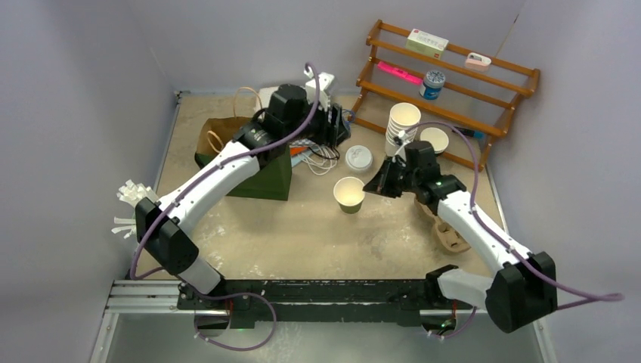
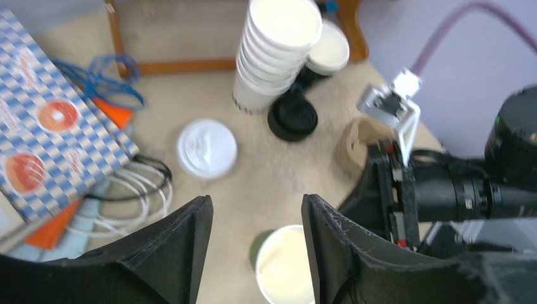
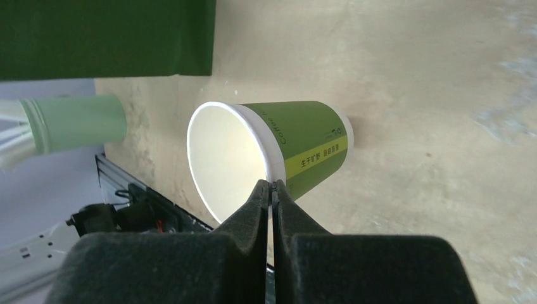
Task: Pack the takeout coffee
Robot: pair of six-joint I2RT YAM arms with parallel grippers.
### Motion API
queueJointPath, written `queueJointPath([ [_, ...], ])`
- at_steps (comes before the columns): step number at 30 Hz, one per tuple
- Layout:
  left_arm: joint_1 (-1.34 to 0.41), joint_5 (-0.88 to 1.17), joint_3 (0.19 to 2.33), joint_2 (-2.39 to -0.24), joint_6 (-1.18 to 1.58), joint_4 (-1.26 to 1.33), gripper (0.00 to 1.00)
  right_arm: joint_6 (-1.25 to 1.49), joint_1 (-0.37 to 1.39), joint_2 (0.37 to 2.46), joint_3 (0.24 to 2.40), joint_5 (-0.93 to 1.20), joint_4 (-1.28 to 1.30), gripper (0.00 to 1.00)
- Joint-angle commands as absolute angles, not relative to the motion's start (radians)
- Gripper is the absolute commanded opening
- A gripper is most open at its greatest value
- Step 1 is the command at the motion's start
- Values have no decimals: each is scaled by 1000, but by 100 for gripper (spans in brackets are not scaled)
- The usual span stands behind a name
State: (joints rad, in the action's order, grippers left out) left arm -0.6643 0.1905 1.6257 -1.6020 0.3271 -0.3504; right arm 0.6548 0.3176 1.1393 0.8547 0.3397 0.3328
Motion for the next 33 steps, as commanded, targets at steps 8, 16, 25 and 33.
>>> queueJointPath([
  [8, -726, 227, 1349, -1441, 261, -348, 58, 631, 394, 1204, 756, 328, 30, 1],
  [16, -730, 241, 1238, -1397, 238, -359, 59, 663, 394, 1193, 722, 250, 50, 42],
  [25, -731, 200, 1088, -1371, 212, -307, 61, 629, 392, 1030, 837, -35, 344, 98],
  [33, -729, 123, 929, -1403, 249, -226, 62, 738, 384, 991, 949, -440, 716, 98],
])
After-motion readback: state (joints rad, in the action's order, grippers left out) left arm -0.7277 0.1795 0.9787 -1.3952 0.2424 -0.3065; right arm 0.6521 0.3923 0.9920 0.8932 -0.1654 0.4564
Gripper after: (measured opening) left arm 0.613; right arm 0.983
